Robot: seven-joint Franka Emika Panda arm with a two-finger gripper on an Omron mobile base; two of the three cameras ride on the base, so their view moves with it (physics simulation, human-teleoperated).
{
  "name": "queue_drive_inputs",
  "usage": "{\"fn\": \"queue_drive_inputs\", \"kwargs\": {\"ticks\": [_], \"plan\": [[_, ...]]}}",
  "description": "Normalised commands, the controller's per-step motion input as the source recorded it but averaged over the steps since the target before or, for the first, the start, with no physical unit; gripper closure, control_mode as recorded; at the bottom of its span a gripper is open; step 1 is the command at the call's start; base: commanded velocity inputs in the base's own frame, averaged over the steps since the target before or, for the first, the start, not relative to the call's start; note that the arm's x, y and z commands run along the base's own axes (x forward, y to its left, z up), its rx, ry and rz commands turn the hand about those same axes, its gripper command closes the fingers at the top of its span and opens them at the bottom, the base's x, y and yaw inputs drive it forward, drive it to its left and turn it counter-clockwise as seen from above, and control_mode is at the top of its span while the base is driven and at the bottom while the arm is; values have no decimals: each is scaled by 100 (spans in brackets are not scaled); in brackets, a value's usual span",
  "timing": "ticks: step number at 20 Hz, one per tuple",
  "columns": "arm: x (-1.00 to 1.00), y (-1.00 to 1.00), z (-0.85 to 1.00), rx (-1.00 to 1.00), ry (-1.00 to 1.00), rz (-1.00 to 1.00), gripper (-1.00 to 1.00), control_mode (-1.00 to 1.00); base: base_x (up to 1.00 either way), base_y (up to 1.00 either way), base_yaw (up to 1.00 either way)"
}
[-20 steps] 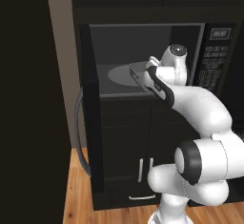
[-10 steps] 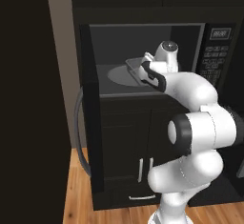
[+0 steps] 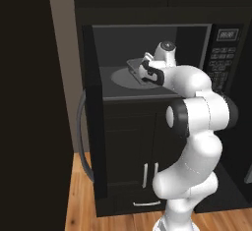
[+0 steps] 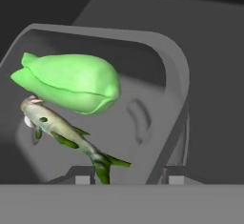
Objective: Place the tupperware containing the fish and corn meal in the microwave. Close the microwave door and press the start button to reheat the meal.
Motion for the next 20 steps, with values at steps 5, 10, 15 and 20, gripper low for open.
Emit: {"fn": "queue_drive_inputs", "kwargs": {"ticks": [5, 10, 15, 20], "plan": [[53, 0, -22, 0, 1, 0, -100, -100, 0, 0, 0], [19, 0, -9, 0, 0, 0, -100, -100, 0, 0, 0], [-38, 0, 3, 0, 0, 0, -100, -100, 0, 0, 0], [-98, 0, 18, 0, -4, 0, -100, -100, 0, 0, 0]]}}
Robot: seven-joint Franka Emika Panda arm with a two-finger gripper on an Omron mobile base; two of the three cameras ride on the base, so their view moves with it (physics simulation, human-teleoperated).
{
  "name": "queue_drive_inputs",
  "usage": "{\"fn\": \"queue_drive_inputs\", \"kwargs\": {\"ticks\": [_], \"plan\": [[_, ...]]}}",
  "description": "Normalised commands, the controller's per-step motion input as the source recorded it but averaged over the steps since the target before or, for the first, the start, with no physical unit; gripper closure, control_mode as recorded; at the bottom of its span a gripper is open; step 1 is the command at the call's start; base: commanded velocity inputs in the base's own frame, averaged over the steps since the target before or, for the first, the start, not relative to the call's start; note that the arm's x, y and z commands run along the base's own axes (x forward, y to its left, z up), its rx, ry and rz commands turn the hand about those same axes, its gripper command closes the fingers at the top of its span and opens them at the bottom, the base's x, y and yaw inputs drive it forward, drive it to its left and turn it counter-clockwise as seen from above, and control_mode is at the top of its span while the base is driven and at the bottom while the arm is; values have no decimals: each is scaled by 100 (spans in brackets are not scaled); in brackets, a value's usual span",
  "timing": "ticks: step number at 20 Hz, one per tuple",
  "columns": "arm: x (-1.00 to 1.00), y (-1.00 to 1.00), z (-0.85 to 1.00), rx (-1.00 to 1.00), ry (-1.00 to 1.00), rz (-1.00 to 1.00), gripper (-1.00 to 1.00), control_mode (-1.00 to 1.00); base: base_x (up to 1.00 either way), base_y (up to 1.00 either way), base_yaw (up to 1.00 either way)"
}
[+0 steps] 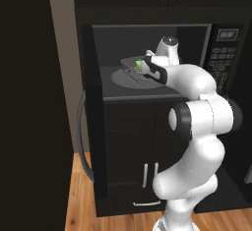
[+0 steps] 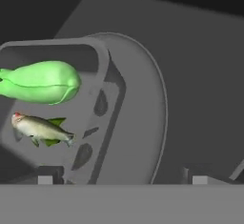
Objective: Place the tupperware containing the fish and corn meal in the microwave. Close the microwave door and press the start button to reheat the meal.
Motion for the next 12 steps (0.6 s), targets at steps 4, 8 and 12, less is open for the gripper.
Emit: {"fn": "queue_drive_inputs", "kwargs": {"ticks": [4, 8, 12], "plan": [[-99, 0, 42, 0, -13, 0, -100, -100, 0, 0, 0], [-100, 0, 48, -4, -23, 0, -100, -100, 0, 0, 0], [-100, 0, 44, -9, -19, 4, -100, -100, 0, 0, 0]]}}
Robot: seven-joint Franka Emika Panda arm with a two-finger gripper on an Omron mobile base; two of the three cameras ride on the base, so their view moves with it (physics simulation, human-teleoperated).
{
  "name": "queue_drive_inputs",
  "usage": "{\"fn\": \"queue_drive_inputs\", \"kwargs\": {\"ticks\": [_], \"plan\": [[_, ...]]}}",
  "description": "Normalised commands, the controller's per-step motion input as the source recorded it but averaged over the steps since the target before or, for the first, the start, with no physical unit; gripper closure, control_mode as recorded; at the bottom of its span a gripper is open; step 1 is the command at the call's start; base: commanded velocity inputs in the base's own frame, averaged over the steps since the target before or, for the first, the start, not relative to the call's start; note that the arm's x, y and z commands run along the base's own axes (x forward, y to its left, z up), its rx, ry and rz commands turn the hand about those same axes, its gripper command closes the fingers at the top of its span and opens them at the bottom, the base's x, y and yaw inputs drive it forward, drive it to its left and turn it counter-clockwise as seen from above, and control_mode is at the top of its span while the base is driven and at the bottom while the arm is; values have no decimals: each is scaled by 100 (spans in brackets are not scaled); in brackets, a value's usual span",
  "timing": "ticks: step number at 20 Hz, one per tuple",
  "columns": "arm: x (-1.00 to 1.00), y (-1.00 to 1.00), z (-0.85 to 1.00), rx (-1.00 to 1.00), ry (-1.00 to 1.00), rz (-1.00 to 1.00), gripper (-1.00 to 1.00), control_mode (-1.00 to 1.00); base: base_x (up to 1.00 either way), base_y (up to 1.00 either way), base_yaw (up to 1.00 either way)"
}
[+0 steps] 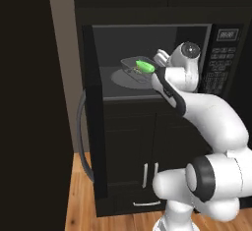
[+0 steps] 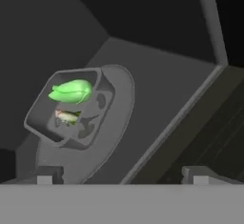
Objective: Place the tupperware containing the fish and corn meal in the microwave. Close the microwave door and press the start button to reheat the meal.
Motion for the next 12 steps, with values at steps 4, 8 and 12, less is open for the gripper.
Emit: {"fn": "queue_drive_inputs", "kwargs": {"ticks": [4, 8, 12], "plan": [[-100, 0, 36, -16, -5, 13, -100, -100, 0, 0, 0], [-100, 0, 54, -26, -5, 24, -100, -100, 0, 0, 0], [-100, 0, 73, -35, -4, 32, -100, -100, 0, 0, 0]]}}
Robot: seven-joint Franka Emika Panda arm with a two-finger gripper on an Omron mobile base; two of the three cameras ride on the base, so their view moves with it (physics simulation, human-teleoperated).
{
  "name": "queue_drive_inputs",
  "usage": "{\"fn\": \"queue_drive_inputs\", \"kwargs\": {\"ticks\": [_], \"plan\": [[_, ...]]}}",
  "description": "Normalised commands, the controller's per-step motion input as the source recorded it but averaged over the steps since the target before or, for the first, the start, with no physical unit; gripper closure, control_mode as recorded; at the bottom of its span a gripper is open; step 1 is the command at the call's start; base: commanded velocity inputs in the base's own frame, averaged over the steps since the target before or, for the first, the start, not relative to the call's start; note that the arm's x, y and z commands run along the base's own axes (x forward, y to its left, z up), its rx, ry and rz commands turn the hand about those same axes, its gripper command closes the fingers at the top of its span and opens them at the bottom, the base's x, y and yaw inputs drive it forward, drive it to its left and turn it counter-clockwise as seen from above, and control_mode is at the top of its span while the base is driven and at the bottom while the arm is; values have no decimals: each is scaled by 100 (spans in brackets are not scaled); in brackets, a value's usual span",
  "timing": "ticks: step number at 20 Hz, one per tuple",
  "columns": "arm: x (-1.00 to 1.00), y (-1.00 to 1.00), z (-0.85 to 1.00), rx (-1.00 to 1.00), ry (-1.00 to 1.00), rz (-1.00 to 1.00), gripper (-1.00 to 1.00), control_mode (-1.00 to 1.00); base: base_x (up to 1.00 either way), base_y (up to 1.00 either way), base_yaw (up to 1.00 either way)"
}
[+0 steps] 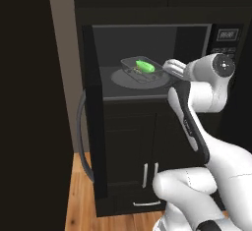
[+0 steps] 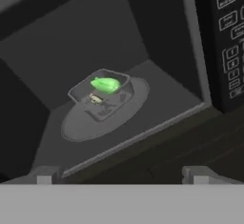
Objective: Place the tupperware containing the fish and corn meal in the microwave. Close the microwave door and press the start button to reheat the meal.
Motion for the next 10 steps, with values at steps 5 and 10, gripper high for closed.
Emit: {"fn": "queue_drive_inputs", "kwargs": {"ticks": [5, 10], "plan": [[-100, 6, 61, -39, 0, 31, -100, -100, 0, 0, 0], [-100, 15, 40, -38, 0, 20, -100, -100, 0, 0, 0]]}}
